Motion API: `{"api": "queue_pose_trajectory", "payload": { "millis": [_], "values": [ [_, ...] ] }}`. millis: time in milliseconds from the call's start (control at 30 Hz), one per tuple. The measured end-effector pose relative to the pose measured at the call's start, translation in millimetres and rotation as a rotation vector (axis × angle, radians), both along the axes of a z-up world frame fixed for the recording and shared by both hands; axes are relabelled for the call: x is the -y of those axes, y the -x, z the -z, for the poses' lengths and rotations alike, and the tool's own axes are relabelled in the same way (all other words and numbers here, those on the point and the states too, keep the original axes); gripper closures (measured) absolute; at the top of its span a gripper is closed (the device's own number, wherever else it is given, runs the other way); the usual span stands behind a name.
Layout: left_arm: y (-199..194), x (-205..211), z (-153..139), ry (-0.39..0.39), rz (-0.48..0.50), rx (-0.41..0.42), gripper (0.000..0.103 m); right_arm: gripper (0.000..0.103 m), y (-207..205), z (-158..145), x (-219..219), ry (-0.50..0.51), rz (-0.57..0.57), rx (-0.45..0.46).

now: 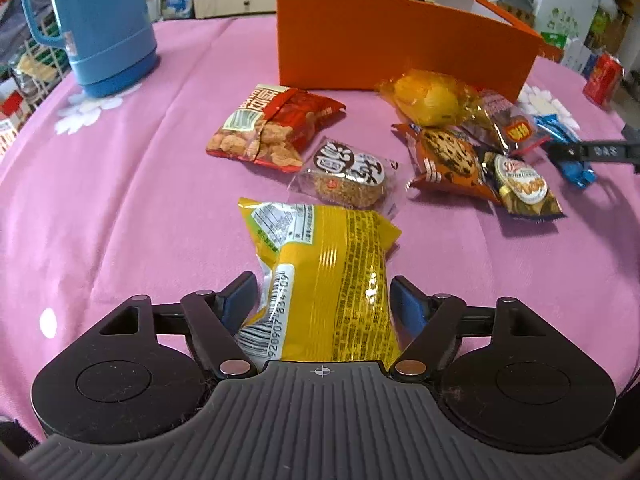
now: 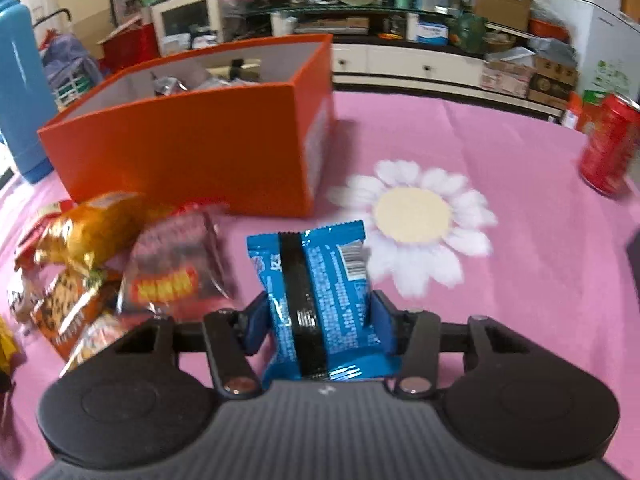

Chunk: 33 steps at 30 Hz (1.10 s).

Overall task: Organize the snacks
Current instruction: 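Carry both packets over the orange box and open both tools to drop them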

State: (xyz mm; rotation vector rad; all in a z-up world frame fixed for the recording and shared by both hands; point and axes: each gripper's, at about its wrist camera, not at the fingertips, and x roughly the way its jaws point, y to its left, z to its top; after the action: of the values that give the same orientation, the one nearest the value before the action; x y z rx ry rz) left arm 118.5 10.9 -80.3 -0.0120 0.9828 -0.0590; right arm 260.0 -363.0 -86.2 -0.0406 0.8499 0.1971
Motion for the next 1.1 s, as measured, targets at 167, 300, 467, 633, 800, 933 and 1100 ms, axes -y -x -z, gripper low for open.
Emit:
{"api": "queue_pose_trajectory", "payload": {
  "millis": [167, 300, 467, 633, 800, 933, 1100],
  "values": [
    [15.0, 0.0, -0.3, 0.009, 0.005, 0.006, 0.049, 0.047, 51.6, -2.8, -6.2, 0.035, 0.013, -0.021],
    [16.0, 1.1, -0.6, 0.006, 0.002, 0.002, 0.047, 0.037, 78.7, -2.5, -10.6, 0.022, 0.01, -0.018],
    [12.2, -0.9, -0.1, 0.008, -0.026, -0.015, 0.04, 0.019, 66.5, -0.2, -8.1, -0.032, 0.031, -0.023],
    [12.7, 2.1, 2.5, -0.025, -0.024, -0.012, 0.036, 0.011, 60.5, 3.2, -11.7, -0.02, 0.018, -0.018],
    [13.1, 2.8, 3.7, -0.028, -0.024, -0.006, 0.033, 0.011, 60.8, 3.9, -12.8, -0.01, 0.015, -0.015],
    [14.0, 2.9, 4.5, -0.028, -0.022, 0.012, 0.035, 0.026, 64.4, 4.2, -17.7, 0.039, -0.002, 0.004],
    [14.2, 0.8, -0.1, -0.023, -0.014, 0.04, 0.073, 0.051, 68.2, -0.3, -17.2, 0.031, -0.016, 0.022]
  ]
}}
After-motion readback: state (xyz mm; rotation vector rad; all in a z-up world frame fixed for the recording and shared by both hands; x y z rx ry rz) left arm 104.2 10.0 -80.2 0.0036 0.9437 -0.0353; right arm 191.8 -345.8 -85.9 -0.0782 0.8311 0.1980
